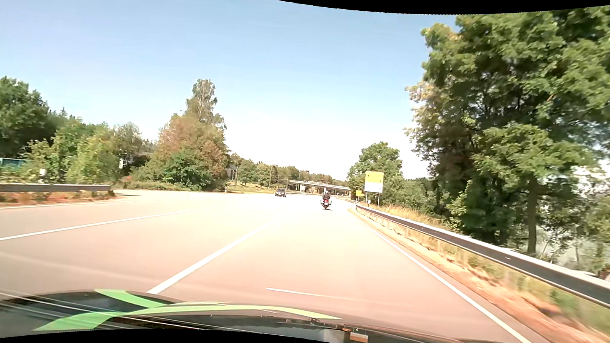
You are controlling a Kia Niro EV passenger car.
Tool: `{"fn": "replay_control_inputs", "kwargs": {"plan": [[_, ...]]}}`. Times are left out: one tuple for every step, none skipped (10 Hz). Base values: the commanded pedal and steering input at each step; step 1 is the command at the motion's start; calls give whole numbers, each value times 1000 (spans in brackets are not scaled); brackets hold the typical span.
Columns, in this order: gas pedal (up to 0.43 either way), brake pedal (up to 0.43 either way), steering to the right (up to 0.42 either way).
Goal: Follow the waypoints while adhering to traffic rules and regulations
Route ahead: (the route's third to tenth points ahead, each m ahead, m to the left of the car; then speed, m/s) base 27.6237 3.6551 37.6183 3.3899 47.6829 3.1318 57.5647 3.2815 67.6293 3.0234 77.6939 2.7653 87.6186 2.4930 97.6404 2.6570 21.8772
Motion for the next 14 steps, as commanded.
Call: {"fn": "replay_control_inputs", "kwargs": {"plan": [[299, 0, 0], [299, 0, 0], [299, 0, 0], [299, 0, 0], [299, 0, 0], [299, 0, -1], [299, 0, -1], [299, 0, -2], [299, 0, -2], [287, 0, -3], [287, 0, -3], [287, 0, -3], [287, 0, -3], [287, 0, -4]]}}
